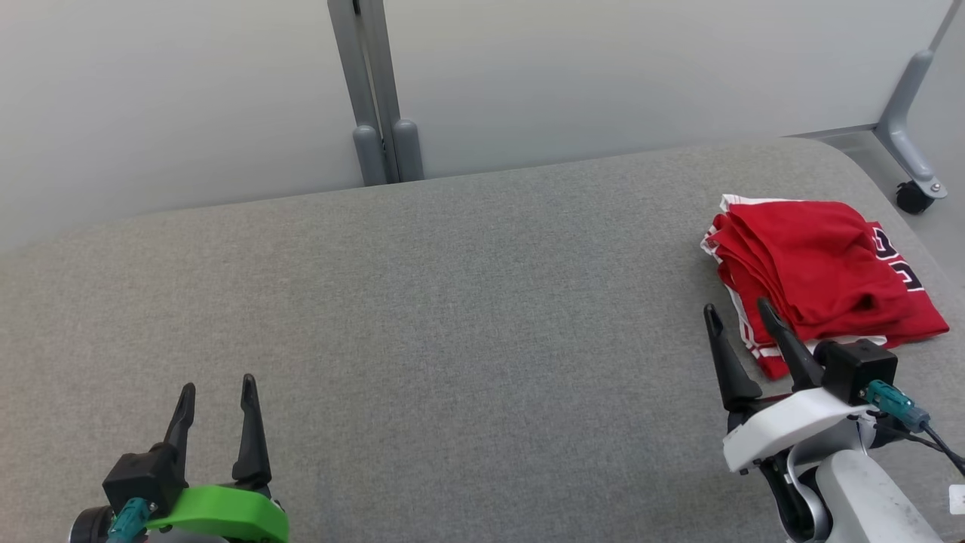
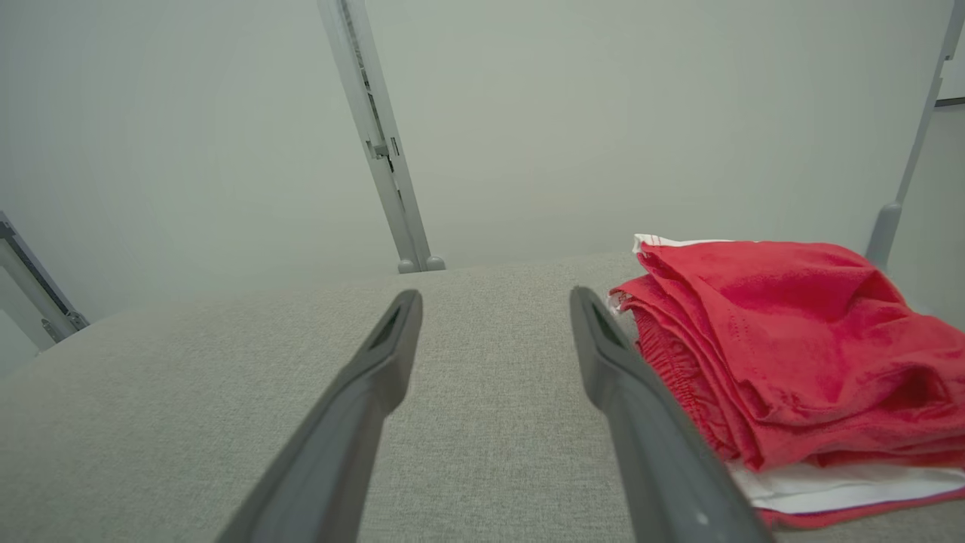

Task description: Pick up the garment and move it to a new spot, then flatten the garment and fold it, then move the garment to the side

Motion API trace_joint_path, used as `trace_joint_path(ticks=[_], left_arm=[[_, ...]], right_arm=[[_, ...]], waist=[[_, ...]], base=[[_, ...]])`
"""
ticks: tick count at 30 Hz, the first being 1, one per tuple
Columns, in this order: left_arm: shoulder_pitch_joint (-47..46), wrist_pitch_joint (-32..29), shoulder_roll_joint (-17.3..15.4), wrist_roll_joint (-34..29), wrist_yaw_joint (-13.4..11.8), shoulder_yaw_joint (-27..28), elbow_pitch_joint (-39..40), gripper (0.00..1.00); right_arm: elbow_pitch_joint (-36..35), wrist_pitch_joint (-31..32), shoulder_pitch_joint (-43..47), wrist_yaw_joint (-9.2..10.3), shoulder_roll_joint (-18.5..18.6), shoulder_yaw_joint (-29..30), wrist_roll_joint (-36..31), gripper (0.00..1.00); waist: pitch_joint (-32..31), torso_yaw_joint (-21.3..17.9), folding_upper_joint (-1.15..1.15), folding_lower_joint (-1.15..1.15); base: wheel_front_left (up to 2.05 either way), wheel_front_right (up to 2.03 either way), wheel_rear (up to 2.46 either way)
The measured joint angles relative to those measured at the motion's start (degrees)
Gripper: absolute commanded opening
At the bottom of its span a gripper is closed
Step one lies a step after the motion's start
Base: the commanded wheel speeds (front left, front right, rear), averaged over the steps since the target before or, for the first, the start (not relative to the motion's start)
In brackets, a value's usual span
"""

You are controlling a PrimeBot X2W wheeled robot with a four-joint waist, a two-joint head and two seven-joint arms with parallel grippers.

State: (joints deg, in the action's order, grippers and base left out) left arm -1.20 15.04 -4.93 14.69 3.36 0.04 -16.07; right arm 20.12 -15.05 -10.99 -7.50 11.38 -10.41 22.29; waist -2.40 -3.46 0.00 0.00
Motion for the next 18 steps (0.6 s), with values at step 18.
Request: trace_joint_path(ticks=[18], left_arm=[[-0.05,0.00,1.54,-1.74,1.78,1.82,-0.75,1.00]], right_arm=[[1.53,0.00,-0.54,0.00,-0.37,-1.15,0.29,1.00]], waist=[[-0.19,0.34,0.00,0.00]], base=[[0.00,0.00,0.00]])
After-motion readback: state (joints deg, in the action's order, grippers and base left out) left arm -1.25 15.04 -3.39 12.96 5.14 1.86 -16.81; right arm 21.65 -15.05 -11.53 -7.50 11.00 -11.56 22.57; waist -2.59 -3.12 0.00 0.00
